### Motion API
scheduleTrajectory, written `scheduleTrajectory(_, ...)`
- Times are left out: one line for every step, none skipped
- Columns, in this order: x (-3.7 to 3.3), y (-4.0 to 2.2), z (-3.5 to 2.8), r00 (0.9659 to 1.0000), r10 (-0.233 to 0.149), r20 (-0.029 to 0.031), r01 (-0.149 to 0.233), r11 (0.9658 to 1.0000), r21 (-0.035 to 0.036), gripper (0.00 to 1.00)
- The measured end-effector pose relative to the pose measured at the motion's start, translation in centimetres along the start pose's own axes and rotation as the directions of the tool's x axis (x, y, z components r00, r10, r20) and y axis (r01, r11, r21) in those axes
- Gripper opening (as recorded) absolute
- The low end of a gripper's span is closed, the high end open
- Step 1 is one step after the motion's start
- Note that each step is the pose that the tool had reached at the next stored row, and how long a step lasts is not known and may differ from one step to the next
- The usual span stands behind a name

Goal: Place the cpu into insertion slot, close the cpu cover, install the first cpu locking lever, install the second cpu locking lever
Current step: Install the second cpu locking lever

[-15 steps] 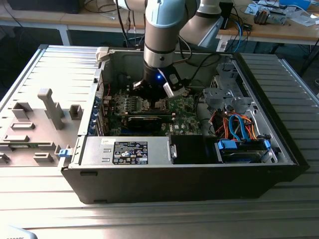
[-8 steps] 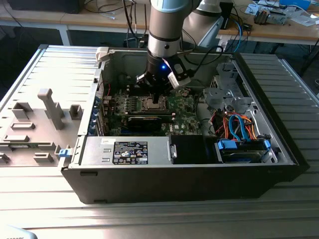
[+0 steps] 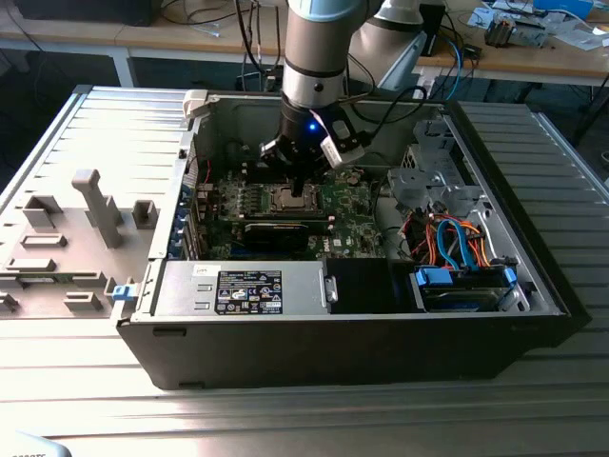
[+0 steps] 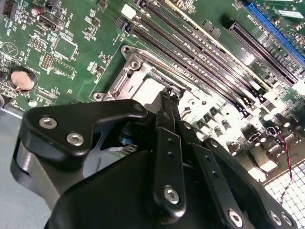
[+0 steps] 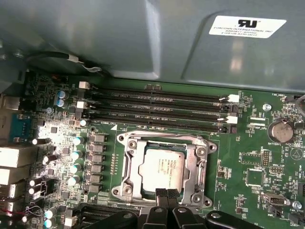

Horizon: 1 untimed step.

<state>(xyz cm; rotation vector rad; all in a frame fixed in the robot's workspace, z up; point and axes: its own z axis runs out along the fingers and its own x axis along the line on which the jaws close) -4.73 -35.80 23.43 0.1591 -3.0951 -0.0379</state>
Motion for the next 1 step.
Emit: scheduleTrajectory(0.0, 0.0, 0.0, 1.0, 0.0, 0.0001, 0.0, 1.0, -0.0002, 0.11)
